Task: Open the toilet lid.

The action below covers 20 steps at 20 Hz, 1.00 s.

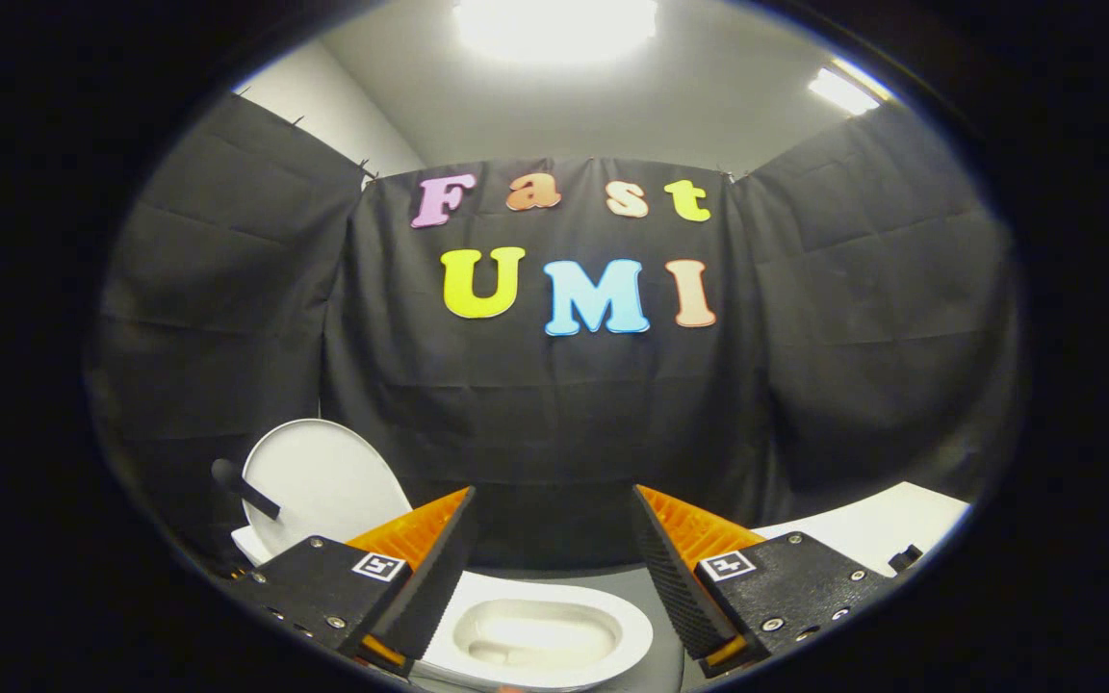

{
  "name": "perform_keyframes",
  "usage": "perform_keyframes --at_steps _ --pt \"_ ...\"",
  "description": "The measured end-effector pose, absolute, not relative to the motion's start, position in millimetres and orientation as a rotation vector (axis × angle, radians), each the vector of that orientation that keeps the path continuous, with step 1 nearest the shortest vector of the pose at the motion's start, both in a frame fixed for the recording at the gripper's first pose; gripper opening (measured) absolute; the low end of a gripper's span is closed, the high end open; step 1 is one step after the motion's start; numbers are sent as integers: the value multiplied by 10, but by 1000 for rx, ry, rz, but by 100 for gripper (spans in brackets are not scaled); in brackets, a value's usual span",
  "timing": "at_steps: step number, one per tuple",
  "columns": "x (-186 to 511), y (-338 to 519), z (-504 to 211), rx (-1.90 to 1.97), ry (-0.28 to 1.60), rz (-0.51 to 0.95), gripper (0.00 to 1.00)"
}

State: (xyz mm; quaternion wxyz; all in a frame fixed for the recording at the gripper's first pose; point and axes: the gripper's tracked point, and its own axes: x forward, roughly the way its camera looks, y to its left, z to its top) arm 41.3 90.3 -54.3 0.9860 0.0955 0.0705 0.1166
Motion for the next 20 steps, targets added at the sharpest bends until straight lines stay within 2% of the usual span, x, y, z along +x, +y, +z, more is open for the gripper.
perform_keyframes --at_steps 7,11,20 --pt "-4 68 -1099 231 178 67 94" --pt "-329 -54 -1448 244 216 -23 95" --pt "-507 301 -1743 151 257 33 96"
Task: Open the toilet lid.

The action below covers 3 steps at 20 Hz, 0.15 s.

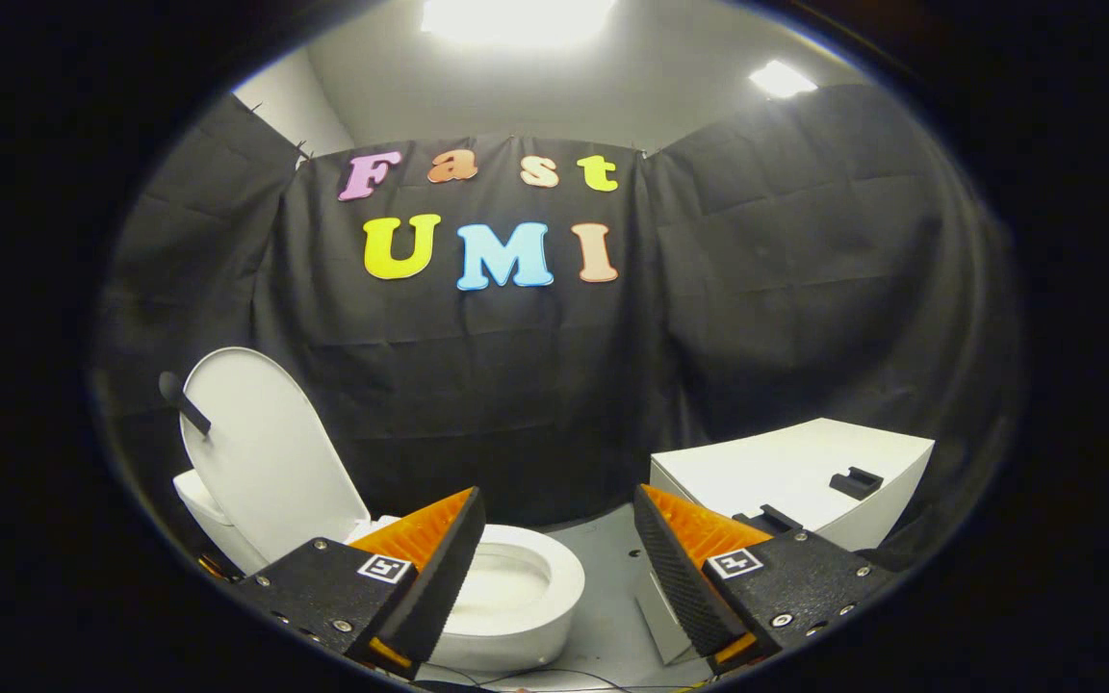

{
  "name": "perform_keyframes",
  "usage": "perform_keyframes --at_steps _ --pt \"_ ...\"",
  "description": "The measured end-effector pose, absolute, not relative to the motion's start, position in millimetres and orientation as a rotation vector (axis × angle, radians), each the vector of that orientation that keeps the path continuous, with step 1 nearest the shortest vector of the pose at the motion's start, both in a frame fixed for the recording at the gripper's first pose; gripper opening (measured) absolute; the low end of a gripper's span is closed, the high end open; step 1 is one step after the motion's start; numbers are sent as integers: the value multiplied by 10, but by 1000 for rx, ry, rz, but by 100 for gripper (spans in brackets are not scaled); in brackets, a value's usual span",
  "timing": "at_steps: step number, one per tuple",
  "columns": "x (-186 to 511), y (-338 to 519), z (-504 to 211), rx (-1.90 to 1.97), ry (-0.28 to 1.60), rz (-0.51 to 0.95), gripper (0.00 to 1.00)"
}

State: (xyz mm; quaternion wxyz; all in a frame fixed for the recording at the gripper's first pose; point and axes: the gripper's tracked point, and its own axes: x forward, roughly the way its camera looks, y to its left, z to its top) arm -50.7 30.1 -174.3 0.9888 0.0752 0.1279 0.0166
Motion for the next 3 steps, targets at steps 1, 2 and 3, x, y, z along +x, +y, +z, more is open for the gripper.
perform_keyframes --at_steps 1,2,3 --pt "-508 323 -1754 153 267 39 96" --pt "-508 349 -1746 163 265 47 96" --pt "-503 359 -1715 174 260 50 96"
